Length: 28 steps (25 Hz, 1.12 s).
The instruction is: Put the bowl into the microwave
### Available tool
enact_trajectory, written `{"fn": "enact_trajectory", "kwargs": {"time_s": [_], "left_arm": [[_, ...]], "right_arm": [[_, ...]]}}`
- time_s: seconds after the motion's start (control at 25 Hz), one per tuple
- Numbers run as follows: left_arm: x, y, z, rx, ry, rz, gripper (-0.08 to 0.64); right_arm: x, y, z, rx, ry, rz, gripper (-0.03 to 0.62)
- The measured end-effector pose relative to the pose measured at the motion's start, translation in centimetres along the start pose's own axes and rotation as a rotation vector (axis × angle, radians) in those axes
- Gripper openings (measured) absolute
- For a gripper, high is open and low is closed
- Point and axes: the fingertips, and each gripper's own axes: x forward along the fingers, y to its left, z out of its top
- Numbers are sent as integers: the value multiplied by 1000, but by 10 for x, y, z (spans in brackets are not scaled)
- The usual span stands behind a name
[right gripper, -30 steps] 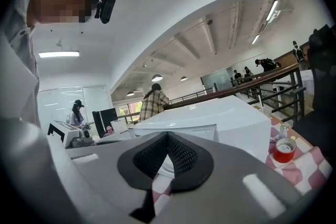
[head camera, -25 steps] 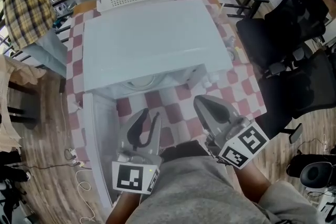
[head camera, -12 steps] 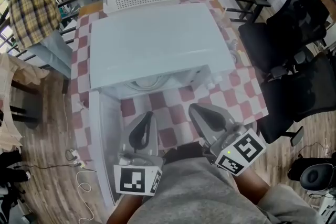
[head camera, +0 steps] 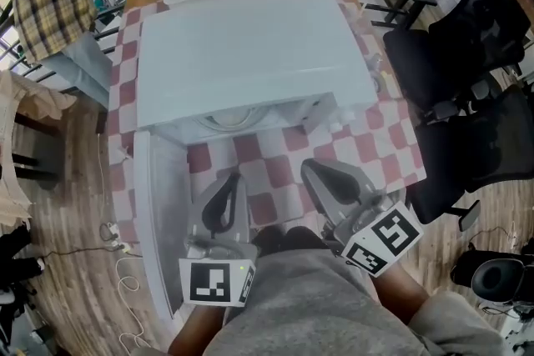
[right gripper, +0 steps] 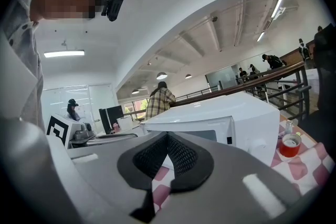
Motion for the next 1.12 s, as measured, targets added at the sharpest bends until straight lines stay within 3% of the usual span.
{"fn": "enact_trajectory", "kwargs": {"time_s": [0.28,0.68,1.12], "left_arm": [[-2,-21,-8,6,22,15,12],[-22,-94,-21,20,54,-12,12],[-76,-165,-24,35,34,13,12]], "right_arm": [[-27,-13,-8,20,3,-7,-2],[-101,-34,-25,62,-5,-38,-2],[-182,-20,-39,62,-30,0,-2]]}}
